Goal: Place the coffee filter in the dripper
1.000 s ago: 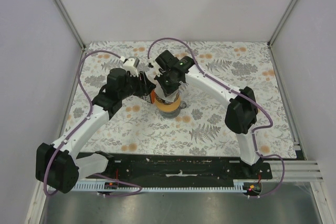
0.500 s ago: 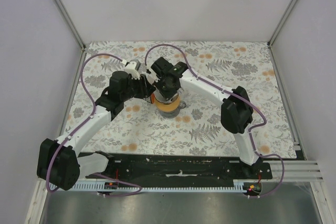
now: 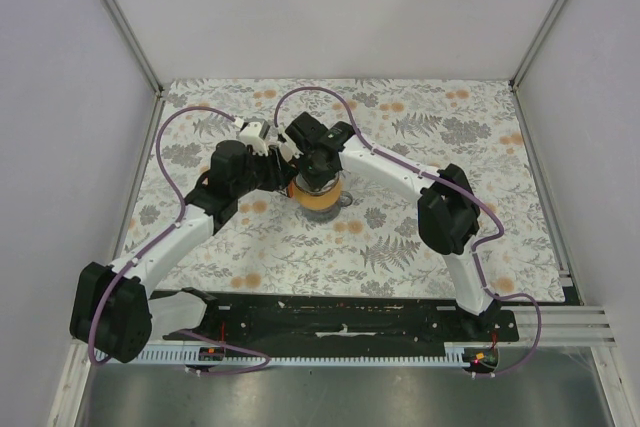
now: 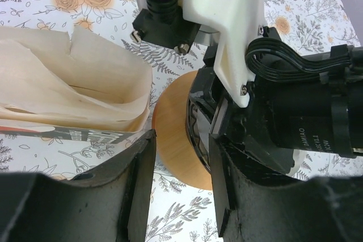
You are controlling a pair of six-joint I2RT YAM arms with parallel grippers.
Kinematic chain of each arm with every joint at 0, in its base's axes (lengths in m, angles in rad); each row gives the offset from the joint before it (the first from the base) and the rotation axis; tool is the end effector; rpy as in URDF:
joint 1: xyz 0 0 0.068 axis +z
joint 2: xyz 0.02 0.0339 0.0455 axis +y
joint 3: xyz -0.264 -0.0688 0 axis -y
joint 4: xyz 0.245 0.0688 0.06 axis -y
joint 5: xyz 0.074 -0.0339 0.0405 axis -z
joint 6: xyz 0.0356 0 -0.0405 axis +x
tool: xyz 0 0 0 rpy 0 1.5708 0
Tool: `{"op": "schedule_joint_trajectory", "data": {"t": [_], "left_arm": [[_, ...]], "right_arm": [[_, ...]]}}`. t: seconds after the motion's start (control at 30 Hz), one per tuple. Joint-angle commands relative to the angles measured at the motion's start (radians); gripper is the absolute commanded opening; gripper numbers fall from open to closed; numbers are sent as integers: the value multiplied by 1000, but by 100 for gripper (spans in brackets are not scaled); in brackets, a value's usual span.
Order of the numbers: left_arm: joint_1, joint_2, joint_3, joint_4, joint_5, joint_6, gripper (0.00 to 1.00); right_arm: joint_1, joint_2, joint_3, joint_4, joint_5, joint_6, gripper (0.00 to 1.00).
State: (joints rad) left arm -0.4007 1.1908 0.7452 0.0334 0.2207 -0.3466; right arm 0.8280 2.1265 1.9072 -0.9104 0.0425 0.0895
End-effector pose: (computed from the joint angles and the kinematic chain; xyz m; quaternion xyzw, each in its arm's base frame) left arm 0.2443 -0.1120 0.2637 0.0828 0.8298 -0.2844 0.4729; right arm 0.3110 0.3365 0.2440 -0.3478 0.9115 0.0783 0.2053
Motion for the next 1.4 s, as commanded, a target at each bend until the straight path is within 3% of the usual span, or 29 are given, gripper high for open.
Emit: {"op": "schedule_joint_trajectory", "data": {"t": [0.0, 0.33, 0.5, 0.77, 0.93, 1.03, 1.37], "left_arm": [[-7, -14, -4, 74, 20, 38, 49], [3, -80, 7, 103, 65, 3, 65], [3, -34, -27, 111, 63, 21, 52], [-6, 10, -53, 164, 75, 20, 48], [-7, -2, -61, 154, 49, 26, 22], [-7, -13, -66, 154, 49, 31, 13], [-7, -19, -66, 148, 45, 43, 8]], "right_arm": [[5, 49, -53, 21, 26, 3, 0], [3, 46, -59, 21, 25, 4, 0], [0, 32, -53, 21, 20, 7, 0], [2, 4, -20, 21, 4, 6, 0], [2, -33, 24, 21, -20, -2, 0], [2, -60, 39, 21, -27, -16, 0], [-41, -138, 62, 19, -112, -63, 0]]}}
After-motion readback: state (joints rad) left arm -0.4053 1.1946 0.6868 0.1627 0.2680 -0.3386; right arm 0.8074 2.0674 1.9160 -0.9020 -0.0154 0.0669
